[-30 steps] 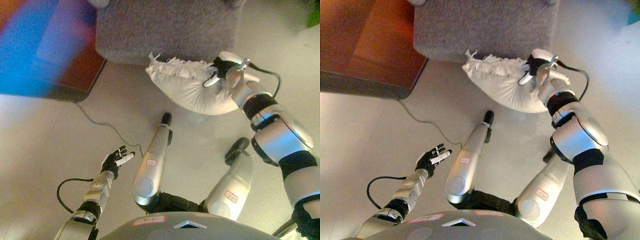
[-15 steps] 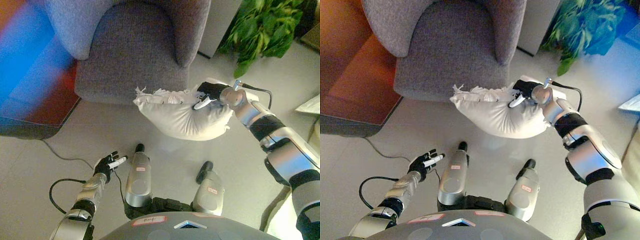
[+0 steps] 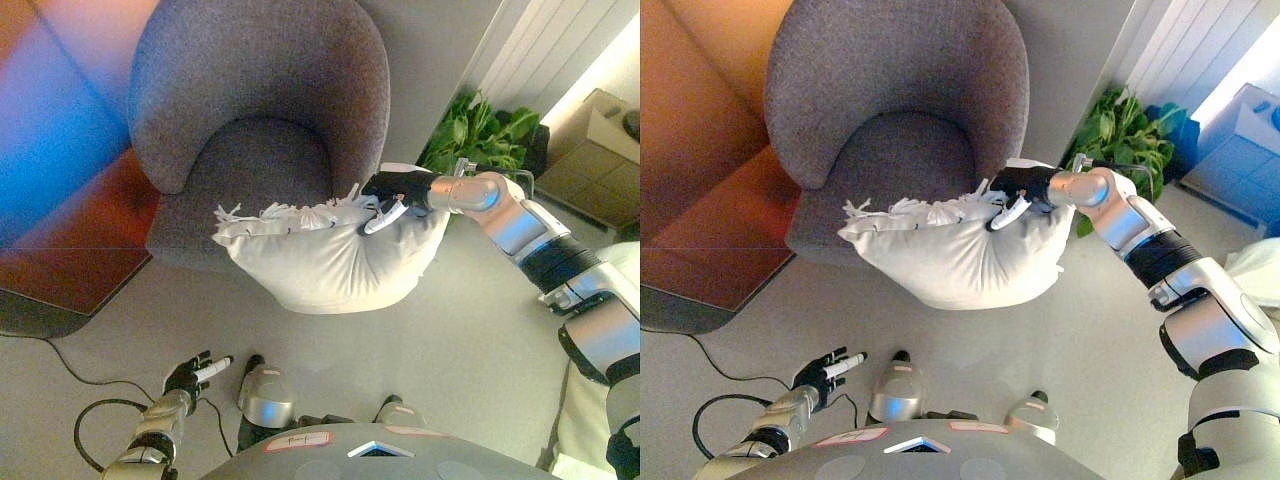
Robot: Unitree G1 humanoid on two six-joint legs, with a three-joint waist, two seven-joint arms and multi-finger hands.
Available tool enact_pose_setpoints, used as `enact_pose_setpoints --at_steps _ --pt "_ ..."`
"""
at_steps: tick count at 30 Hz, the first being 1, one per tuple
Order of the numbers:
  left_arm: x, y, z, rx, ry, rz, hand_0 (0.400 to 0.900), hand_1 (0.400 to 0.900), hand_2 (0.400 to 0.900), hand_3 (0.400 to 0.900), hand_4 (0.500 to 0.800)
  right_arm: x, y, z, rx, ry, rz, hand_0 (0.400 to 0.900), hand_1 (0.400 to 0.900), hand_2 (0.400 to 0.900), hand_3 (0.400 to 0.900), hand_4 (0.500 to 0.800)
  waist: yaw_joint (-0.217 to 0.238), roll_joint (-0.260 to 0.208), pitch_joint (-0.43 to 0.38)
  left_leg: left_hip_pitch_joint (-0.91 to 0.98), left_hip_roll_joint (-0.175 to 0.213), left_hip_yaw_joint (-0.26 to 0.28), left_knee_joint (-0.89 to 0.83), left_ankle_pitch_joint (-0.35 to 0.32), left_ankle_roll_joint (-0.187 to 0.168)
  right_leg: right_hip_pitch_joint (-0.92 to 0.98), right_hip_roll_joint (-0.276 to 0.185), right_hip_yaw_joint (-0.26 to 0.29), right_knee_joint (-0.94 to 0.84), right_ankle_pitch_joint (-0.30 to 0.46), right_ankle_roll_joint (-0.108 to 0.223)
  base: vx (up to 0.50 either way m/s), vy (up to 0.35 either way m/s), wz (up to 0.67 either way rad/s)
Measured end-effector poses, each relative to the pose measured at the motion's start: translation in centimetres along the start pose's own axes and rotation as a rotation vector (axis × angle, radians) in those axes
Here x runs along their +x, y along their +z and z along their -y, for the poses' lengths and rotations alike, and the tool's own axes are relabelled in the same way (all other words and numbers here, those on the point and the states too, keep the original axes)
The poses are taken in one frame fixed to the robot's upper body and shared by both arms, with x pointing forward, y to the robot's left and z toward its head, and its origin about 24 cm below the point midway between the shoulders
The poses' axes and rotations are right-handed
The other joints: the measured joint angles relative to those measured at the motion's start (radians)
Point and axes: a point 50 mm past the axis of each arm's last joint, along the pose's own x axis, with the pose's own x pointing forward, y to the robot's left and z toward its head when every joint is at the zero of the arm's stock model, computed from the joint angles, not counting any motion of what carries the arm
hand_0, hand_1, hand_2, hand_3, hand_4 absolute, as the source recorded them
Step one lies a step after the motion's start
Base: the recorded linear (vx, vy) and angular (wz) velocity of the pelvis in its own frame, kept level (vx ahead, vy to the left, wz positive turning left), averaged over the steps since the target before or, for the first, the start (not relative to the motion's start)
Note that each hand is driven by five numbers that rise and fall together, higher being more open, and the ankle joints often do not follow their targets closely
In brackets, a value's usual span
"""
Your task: Pick up the pillow and put it on the sofa.
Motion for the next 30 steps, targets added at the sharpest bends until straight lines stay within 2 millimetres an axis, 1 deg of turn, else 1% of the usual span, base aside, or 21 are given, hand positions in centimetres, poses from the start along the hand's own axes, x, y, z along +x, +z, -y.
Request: enact_pose_setpoints --at_steps 4,7,8,9,10,11,12,14,16,17,18,19,20,21,22,24,26,27,28,29,30 --pt "-0.1 -0.4 -0.2 -0.004 0.006 -0.011 0.900 0.900 0.900 0.900 0.800 -0.4 1.1 1.6 -0.011 -0.028 0.024 0.400 0.400 0.400 0.400 0.500 0.014 0.000 0.000 0.017 -0.001 0.000 -0.013 0.000 -0.001 0.032 0.002 -0.022 -0.018 0.000 0.000 0.07 0.041 0.19" --pt "-0.1 -0.6 -0.2 -0.003 0.011 -0.016 0.900 0.900 0.900 0.900 0.800 -0.7 1.8 2.8 -0.022 -0.046 0.036 0.400 0.400 0.400 0.400 0.500 0.030 -0.005 -0.003 0.012 -0.004 0.019 -0.011 0.006 -0.001 0.064 -0.002 -0.050 -0.031 -0.001 0.001 0.07 0.050 1.42" --pt "0.2 0.4 0.5 0.036 -0.007 -0.008 0.900 0.900 0.900 0.900 0.800 -2.1 0.3 3.8 -0.022 -0.072 -0.025 0.400 0.400 0.400 0.400 0.500 -0.006 -0.016 -0.014 -0.084 0.035 0.201 0.080 0.037 0.040 0.135 -0.029 -0.168 -0.056 -0.005 0.016 0.08 0.072 1.25" --pt "0.3 0.5 0.8 0.043 -0.015 -0.004 0.900 0.900 0.900 0.900 0.800 -2.3 -0.1 4.0 -0.018 -0.082 -0.043 0.400 0.400 0.400 0.400 0.500 -0.002 -0.017 -0.018 -0.087 0.039 0.218 0.087 0.039 0.042 0.142 -0.035 -0.178 -0.054 -0.005 0.016 0.10 0.120 1.12" --pt "0.4 0.8 1.2 0.092 -0.036 -0.004 0.900 0.900 0.900 0.900 0.800 -3.4 -1.4 4.7 -0.006 -0.105 -0.095 0.400 0.400 0.400 0.400 0.500 -0.003 -0.031 -0.049 -0.144 0.064 0.286 0.150 0.026 0.043 0.169 -0.058 -0.222 -0.060 -0.009 0.020 0.09 0.156 0.28" --pt "0.4 0.7 1.3 0.104 -0.039 -0.020 0.900 0.900 0.900 0.900 0.800 -3.8 -2.1 5.1 0.010 -0.126 -0.122 0.400 0.400 0.400 0.400 0.500 -0.016 -0.039 -0.056 -0.166 0.042 0.282 0.184 0.030 0.053 0.178 -0.065 -0.236 -0.058 -0.006 0.015 0.13 0.160 0.14" --pt "0.3 0.3 1.2 0.106 -0.037 -0.036 0.900 0.900 0.900 0.900 0.800 -3.8 -2.5 5.2 0.029 -0.137 -0.137 0.400 0.400 0.400 0.400 0.500 -0.010 -0.046 -0.061 -0.169 0.030 0.269 0.188 0.021 0.062 0.179 -0.081 -0.243 -0.043 0.007 -0.003 0.16 0.168 0.13" --pt "0.3 -0.1 0.9 0.117 -0.031 -0.066 0.900 0.900 0.900 0.900 0.800 -3.9 -3.0 5.3 0.056 -0.141 -0.149 0.400 0.400 0.400 0.400 0.500 -0.002 -0.049 -0.068 -0.184 0.008 0.267 0.210 0.000 0.082 0.151 -0.098 -0.230 -0.004 0.057 -0.064 0.21 0.204 0.11" --pt "0.2 -0.4 0.6 0.141 -0.022 -0.089 0.900 0.900 0.900 0.900 0.800 -3.8 -3.0 5.3 0.064 -0.141 -0.151 0.400 0.400 0.400 0.400 0.500 -0.003 -0.056 -0.067 -0.184 -0.023 0.262 0.199 -0.011 0.107 0.117 -0.143 -0.202 0.066 0.100 -0.100 0.18 0.170 0.10" --pt "0.2 -0.4 0.5 0.146 -0.022 -0.090 0.900 0.900 0.900 0.900 0.800 -3.8 -3.0 5.3 0.065 -0.142 -0.152 0.400 0.400 0.400 0.400 0.500 -0.003 -0.056 -0.067 -0.184 -0.025 0.260 0.196 -0.012 0.109 0.115 -0.145 -0.199 0.071 0.105 -0.102 0.30 0.131 0.37" --pt "0.2 -0.3 0.3 0.186 -0.017 -0.093 0.900 0.900 0.900 0.900 0.800 -3.8 -3.4 5.3 0.086 -0.143 -0.171 0.400 0.400 0.400 0.400 0.500 -0.015 -0.052 -0.066 -0.170 -0.047 0.243 0.170 -0.017 0.134 0.077 -0.169 -0.135 0.131 0.173 -0.102 0.34 0.073 0.36" --pt "0.2 0.0 -0.1 0.210 -0.003 -0.089 0.900 0.900 0.900 0.900 0.800 -3.6 -3.4 5.3 0.096 -0.146 -0.172 0.400 0.400 0.400 0.400 0.500 -0.024 -0.043 -0.060 -0.154 -0.053 0.211 0.151 -0.017 0.144 0.046 -0.154 -0.056 0.186 0.141 -0.073 0.44 0.020 0.39" --pt "0.3 0.2 -0.4 0.215 0.008 -0.089 0.900 0.900 0.900 0.900 0.800 -3.3 -3.3 5.1 0.104 -0.139 -0.166 0.400 0.400 0.400 0.400 0.500 -0.027 -0.035 -0.054 -0.129 -0.055 0.197 0.123 -0.016 0.149 0.033 -0.138 -0.027 0.191 0.108 -0.033 0.27 -0.119 0.07" --pt "0.2 0.2 -0.5 0.216 0.012 -0.089 0.900 0.900 0.900 0.900 0.800 -3.2 -3.3 5.1 0.109 -0.136 -0.163 0.400 0.400 0.400 0.400 0.500 -0.027 -0.033 -0.053 -0.116 -0.055 0.196 0.108 -0.011 0.150 0.028 -0.133 -0.025 0.185 0.098 -0.021 0.27 -0.188 0.08" --pt "0.3 0.3 -0.6 0.217 0.018 -0.084 0.900 0.900 0.900 0.900 0.800 -3.0 -3.2 5.1 0.122 -0.135 -0.150 0.400 0.400 0.400 0.400 0.500 -0.027 -0.021 -0.045 -0.064 -0.056 0.193 0.055 0.000 0.148 0.006 -0.103 -0.023 0.120 0.067 0.006 0.26 -0.227 0.15" --pt "0.3 0.7 -0.8 0.220 0.023 -0.070 0.900 0.900 0.900 0.900 0.800 -2.8 -3.2 5.3 0.136 -0.141 -0.137 0.400 0.400 0.400 0.400 0.500 -0.034 -0.019 -0.044 -0.040 -0.055 0.191 0.023 0.007 0.138 -0.043 -0.076 -0.022 0.007 0.068 0.006 0.31 -0.297 0.31" --pt "0.3 1.1 -0.9 0.220 0.026 -0.049 0.900 0.900 0.900 0.900 0.800 -3.0 -4.0 5.4 0.155 -0.151 -0.160 0.400 0.400 0.400 0.400 0.500 -0.048 -0.035 -0.046 -0.041 -0.051 0.147 0.007 0.012 0.104 -0.081 -0.051 -0.006 -0.104 0.074 0.002 0.34 -0.402 0.61" --pt "0.3 1.5 -1.4 0.223 0.039 -0.039 0.900 0.900 0.900 0.900 0.800 -3.1 -4.3 5.4 0.164 -0.153 -0.173 0.400 0.400 0.400 0.400 0.500 -0.060 -0.057 -0.046 -0.044 -0.053 0.123 0.002 0.017 0.082 -0.088 -0.032 0.004 -0.140 0.082 -0.008 0.36 -0.432 0.74" --pt "0.3 2.0 -1.9 0.241 0.051 -0.021 0.900 0.900 0.900 0.900 0.800 -3.2 -4.9 5.4 0.183 -0.156 -0.191 0.400 0.400 0.400 0.400 0.500 -0.077 -0.084 -0.039 -0.057 -0.052 0.074 0.010 0.016 0.053 -0.082 -0.006 0.074 -0.128 0.125 -0.012 0.29 -0.324 0.47" --pt "0.4 2.1 -1.4 0.250 0.040 -0.011 0.900 0.900 0.900 0.900 0.800 -3.6 -6.1 5.3 0.212 -0.157 -0.236 0.400 0.400 0.400 0.400 0.500 -0.102 -0.066 -0.046 -0.069 -0.017 0.045 0.029 0.017 0.046 -0.074 0.037 0.109 -0.095 0.084 -0.026 0.29 -0.288 0.30" --pt "0.4 1.8 -0.7 0.247 0.017 -0.004 0.900 0.900 0.900 0.900 0.800 -4.2 -6.7 5.6 0.224 -0.169 -0.262 0.400 0.400 0.400 0.400 0.500 -0.096 -0.056 -0.049 -0.076 0.018 0.055 0.040 0.018 0.045 -0.085 0.073 0.127 -0.068 0.063 -0.036 0.17 -0.163 0.14"
